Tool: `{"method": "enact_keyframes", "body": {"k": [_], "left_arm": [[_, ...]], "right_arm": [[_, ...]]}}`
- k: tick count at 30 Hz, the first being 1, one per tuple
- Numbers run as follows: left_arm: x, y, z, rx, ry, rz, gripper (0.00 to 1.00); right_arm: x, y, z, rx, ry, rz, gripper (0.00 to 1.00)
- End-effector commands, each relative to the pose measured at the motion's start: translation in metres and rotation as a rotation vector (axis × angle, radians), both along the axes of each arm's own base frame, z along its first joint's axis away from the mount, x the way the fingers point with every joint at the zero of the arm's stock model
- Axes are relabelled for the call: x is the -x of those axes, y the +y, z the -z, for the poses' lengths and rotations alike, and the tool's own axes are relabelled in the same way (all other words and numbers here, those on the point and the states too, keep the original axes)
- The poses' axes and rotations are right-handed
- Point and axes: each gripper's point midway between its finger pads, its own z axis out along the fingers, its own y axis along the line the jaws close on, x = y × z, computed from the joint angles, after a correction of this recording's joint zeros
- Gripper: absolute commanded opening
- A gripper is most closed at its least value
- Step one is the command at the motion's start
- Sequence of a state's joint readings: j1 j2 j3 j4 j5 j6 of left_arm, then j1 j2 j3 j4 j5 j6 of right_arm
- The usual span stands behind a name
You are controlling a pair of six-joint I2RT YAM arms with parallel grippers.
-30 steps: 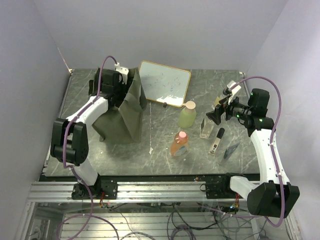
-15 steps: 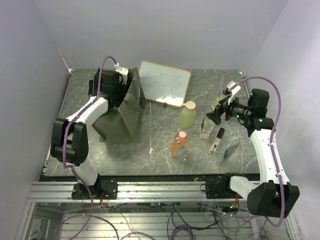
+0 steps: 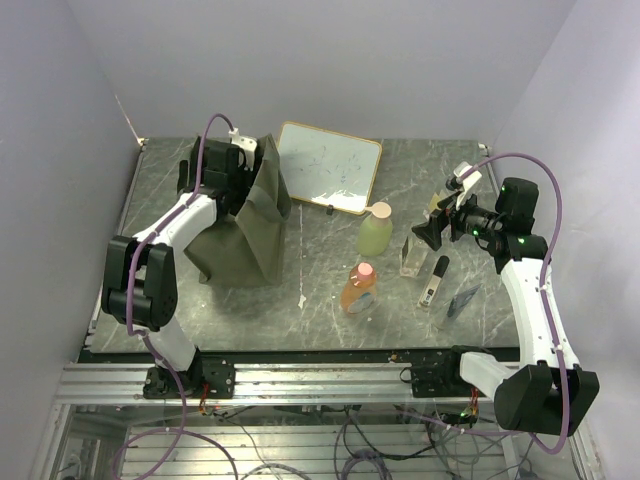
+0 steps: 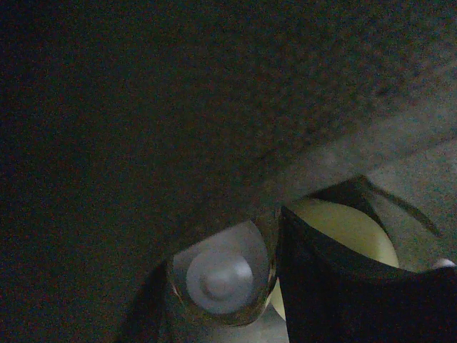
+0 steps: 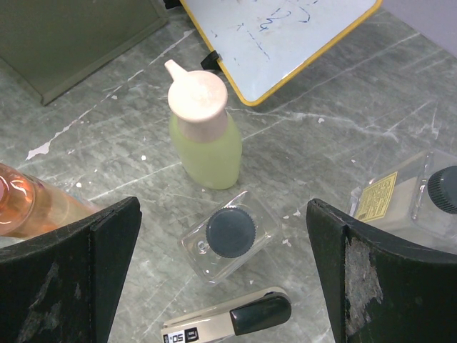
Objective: Place the personal care products into the canvas bag
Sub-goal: Place the care product in the canvas bag.
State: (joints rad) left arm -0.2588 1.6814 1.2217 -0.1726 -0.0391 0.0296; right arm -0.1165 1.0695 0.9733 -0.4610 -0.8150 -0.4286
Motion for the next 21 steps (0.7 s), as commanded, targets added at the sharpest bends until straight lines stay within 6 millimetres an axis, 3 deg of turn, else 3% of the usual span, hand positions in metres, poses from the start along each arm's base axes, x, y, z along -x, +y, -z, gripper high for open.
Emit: {"method": "enact_keyframes", "body": {"k": [1, 11, 21], "left_arm": [[-0.001, -0.016, -0.013, 0.061, -0.006, 0.047, 0.61], [0.000, -0.012, -0.024, 0.070, -0.030, 0.040, 0.81], [-0.002, -0.007, -0.036, 0.070, -0.047, 0.036, 0.82]], "right_arm": [[-0.002, -0.001, 0.001, 0.010, -0.013, 0.000, 1.00], [-0.002, -0.001, 0.002, 0.010, -0.011, 0.001, 1.00], [-0.003, -0.001, 0.003, 0.010, -0.008, 0.000, 1.00]]}}
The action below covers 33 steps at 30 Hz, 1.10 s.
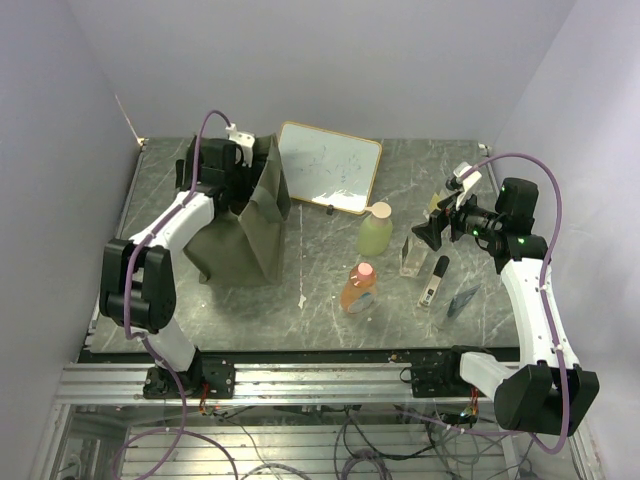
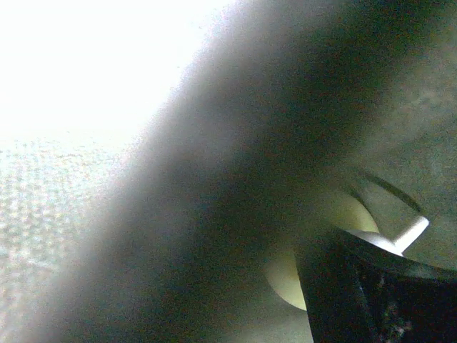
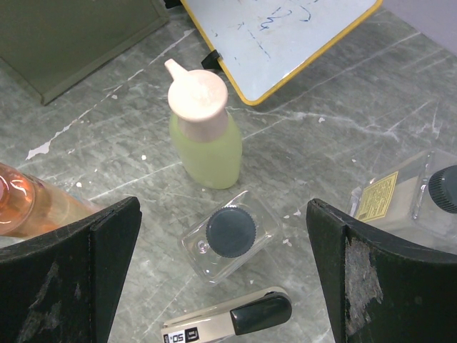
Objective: Place the personal care products into the canvas bag
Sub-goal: Place the care product in the canvas bag.
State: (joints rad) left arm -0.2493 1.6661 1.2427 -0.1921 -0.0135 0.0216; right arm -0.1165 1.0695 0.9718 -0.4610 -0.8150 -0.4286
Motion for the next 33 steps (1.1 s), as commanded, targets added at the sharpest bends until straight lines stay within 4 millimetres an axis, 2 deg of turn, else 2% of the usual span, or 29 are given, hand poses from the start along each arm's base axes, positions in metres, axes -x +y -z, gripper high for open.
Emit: {"method": "enact_keyframes", "body": {"k": [1, 12, 20, 28, 33], "left_arm": [[-0.001, -0.006, -0.026, 0.043, -0.039, 0.029, 0.83], [-0.002, -0.002, -0.065, 0.026, -0.124, 0.032, 0.90], [0.006, -0.002, -0.094, 0.043, -0.168, 0.046, 0.97], [0.013, 0.001, -0.118, 0.044, -0.209, 0.043, 0.99], [0.017, 0.008, -0.143, 0.033, -0.273, 0.022, 0.99]], "right_arm": [[-0.003, -0.001, 0.002, 0.010, -0.009, 0.001, 1.00], [-0.002, 0.000, 0.001, 0.007, -0.013, -0.004, 1.00], [-0.001, 0.000, 0.002, 0.008, -0.012, -0.005, 1.00], [-0.001, 0.000, 0.002, 0.008, -0.012, -0.006, 1.00], [-0.001, 0.000, 0.002, 0.007, -0.013, -0.008, 1.00]]}}
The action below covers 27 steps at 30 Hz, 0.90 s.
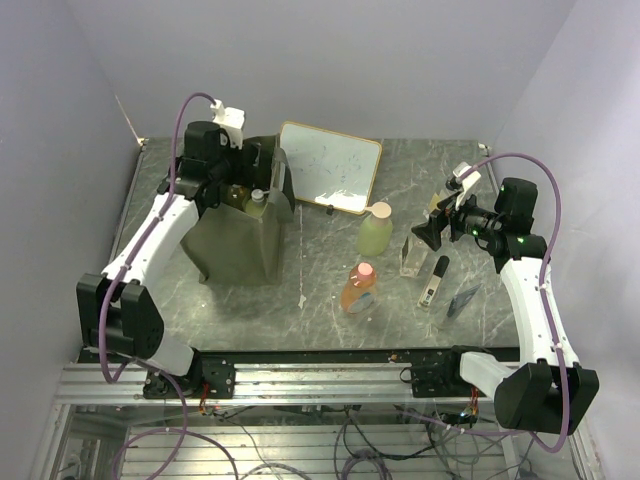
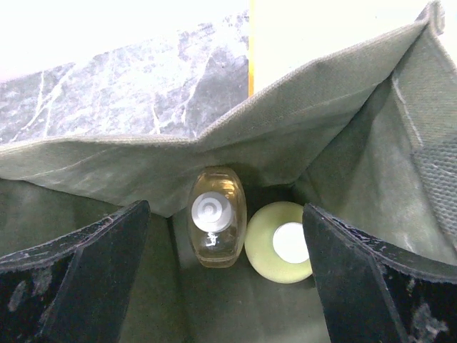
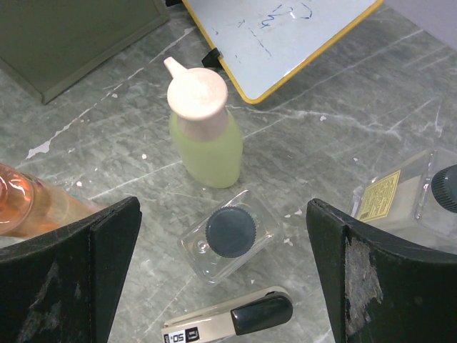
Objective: Place the personal care products into the canvas bag
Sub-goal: Place the care product in the canvas bag, then pick up the care product from the center of the board.
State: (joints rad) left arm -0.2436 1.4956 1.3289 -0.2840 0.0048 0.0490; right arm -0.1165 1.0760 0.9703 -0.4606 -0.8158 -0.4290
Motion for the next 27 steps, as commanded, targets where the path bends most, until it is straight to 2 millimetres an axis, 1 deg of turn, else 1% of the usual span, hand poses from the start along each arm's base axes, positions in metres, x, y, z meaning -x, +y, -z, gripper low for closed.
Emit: {"method": "enact_keyframes", "body": {"k": [1, 3, 7, 12, 17, 20, 23, 27], "left_arm": [[0.004, 0.005, -0.053, 0.008, -0.129, -0.007, 0.99], [0.007, 0.008, -0.070, 0.012, -0.175, -0.017, 0.97], [0.013, 0.012, -0.097, 0.028, -0.245, -0.035, 0.94], [0.027, 0.003, -0.128, 0.082, -0.288, 0.016, 0.94], [0.050, -0.016, -0.158, 0.133, -0.315, 0.135, 0.94], [0.068, -0.034, -0.170, 0.152, -0.326, 0.248, 0.95], [0.085, -0.057, -0.173, 0.155, -0.308, 0.383, 0.96], [0.106, -0.084, -0.167, 0.118, -0.283, 0.508, 0.97]], "right_arm": [[-0.001, 0.000, 0.000, 0.008, -0.018, -0.007, 1.00], [-0.001, 0.000, -0.001, 0.007, -0.019, -0.008, 1.00], [-0.001, 0.000, 0.000, 0.007, -0.018, -0.007, 1.00], [-0.001, 0.000, -0.001, 0.008, -0.020, -0.008, 1.00], [-0.001, 0.000, -0.001, 0.010, -0.022, -0.006, 1.00], [-0.001, 0.000, -0.001, 0.009, -0.021, -0.006, 1.00], [-0.001, 0.000, -0.001, 0.007, -0.020, -0.005, 1.00], [0.000, 0.001, -0.002, 0.003, -0.021, -0.009, 1.00]]}}
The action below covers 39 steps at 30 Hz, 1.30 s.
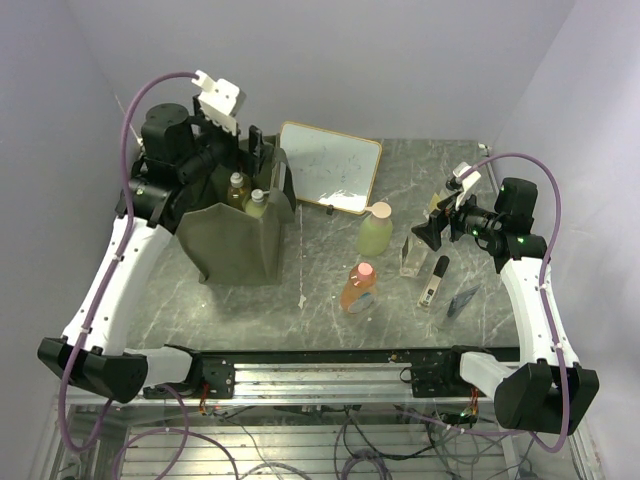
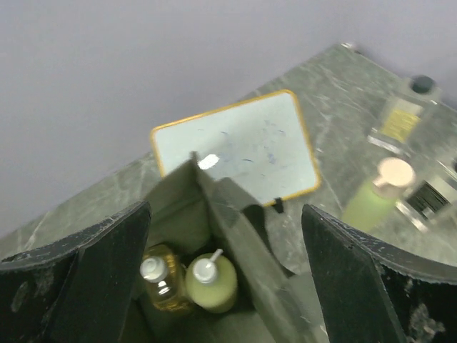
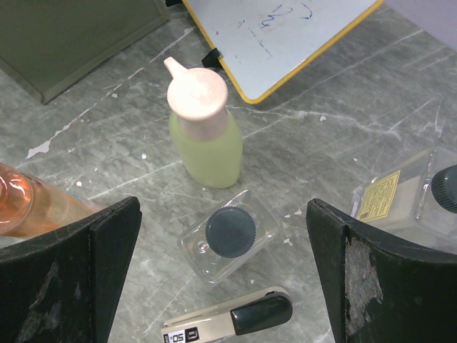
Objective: Place the personal care products into the canvas bag
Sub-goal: Pick up the care product from the center of the board.
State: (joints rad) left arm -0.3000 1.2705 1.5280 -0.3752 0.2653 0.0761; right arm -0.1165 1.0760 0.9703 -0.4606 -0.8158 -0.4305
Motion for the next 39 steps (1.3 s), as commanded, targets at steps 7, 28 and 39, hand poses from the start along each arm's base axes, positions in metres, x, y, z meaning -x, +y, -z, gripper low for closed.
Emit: {"method": "enact_keyframes", "body": {"k": [7, 28, 39], "left_arm": [[0.068, -0.086, 0.025, -0.157, 0.035, 0.377, 0.98], [0.156, -0.186, 0.119, -0.267, 0.189, 0.839, 1.00], [0.176, -0.228, 0.182, -0.404, 0.251, 0.919, 0.97]], "right_arm": [[0.002, 0.004, -0.007, -0.018, -0.027, -0.018, 1.00], [0.007, 0.005, -0.050, -0.075, -0.100, 0.004, 1.00], [0.005, 0.004, -0.032, -0.085, -0.068, 0.008, 1.00]]}}
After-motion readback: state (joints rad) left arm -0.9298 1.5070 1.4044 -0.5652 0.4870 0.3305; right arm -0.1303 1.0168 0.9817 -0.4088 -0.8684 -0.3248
